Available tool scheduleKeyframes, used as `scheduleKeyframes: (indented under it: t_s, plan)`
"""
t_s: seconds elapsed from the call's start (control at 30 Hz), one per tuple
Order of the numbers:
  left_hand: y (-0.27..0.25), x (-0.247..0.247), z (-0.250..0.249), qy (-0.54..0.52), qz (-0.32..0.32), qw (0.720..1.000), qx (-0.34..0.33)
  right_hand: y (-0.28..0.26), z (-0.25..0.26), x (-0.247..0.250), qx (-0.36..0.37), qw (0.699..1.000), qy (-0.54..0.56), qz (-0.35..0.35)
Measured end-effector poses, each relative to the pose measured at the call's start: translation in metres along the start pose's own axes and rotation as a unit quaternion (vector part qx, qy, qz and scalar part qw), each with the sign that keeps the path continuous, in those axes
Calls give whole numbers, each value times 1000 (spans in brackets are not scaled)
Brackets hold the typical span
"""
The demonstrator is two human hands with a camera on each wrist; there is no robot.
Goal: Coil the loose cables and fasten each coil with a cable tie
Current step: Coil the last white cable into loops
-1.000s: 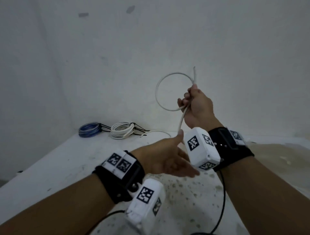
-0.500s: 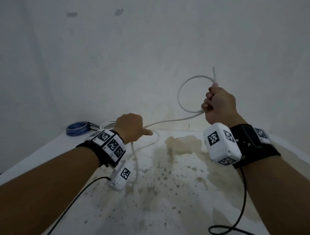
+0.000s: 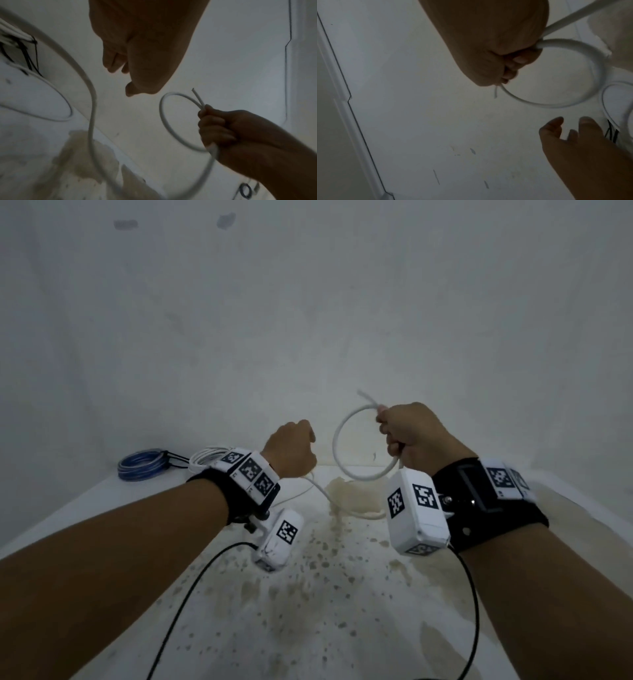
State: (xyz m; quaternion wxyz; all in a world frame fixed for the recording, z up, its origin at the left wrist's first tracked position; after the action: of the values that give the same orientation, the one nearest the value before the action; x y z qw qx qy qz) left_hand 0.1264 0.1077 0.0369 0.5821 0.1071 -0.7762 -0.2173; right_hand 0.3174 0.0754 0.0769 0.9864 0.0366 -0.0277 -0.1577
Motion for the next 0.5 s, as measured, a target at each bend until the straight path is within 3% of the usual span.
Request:
scheduleKeyframes:
  t_s: [0.1,0.13,0.17,0.2,0.23,0.27,0.3,0.33,0.4,0.47,0.5]
  plan:
    - [-25,10,-18,-24,-74,997,-6,16,0,12,17,989,80,-124]
    - [-36,11,-21,-47,-21,999,-2,21,0,15,9,980,119,-159]
    - [-49,10,-27,-92,90,992,16,24,-1,18,2,971,153,-185]
    - [-64,7,-34,-161,228,959,52,25,0,19,-5,963,183,-197]
    - [-78,4,-41,-252,349,897,101,25,0,18,-13,957,213,-197]
    - [-88,1,-50,-364,424,815,156,25,0,15,-25,952,241,-186]
    - [-90,-5,-56,-485,435,728,211,23,0,9,-42,948,264,-172]
    - [-86,-9,-62,-589,393,655,264,19,-1,3,-63,942,284,-167]
    - [-65,-16,-63,-727,227,542,354,12,-4,-9,-91,934,304,-162]
    - [-45,-10,-56,-785,36,481,389,7,-12,-10,-91,938,301,-146]
    - [-39,-4,-51,-790,-31,472,391,7,-17,-7,-83,942,295,-134]
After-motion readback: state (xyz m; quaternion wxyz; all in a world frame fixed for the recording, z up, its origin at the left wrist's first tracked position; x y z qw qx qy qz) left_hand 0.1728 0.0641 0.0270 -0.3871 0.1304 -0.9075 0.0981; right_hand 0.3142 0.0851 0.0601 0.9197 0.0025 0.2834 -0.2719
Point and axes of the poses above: each hand's wrist, its own y-axis towards the middle knuckle, its own x-axis out of the back of the hand, z = x × y, the point moved 2 cm from there along y, towards the middle knuckle, and after that the axes turned 7 degrees about -z, right-handed, at the moved point
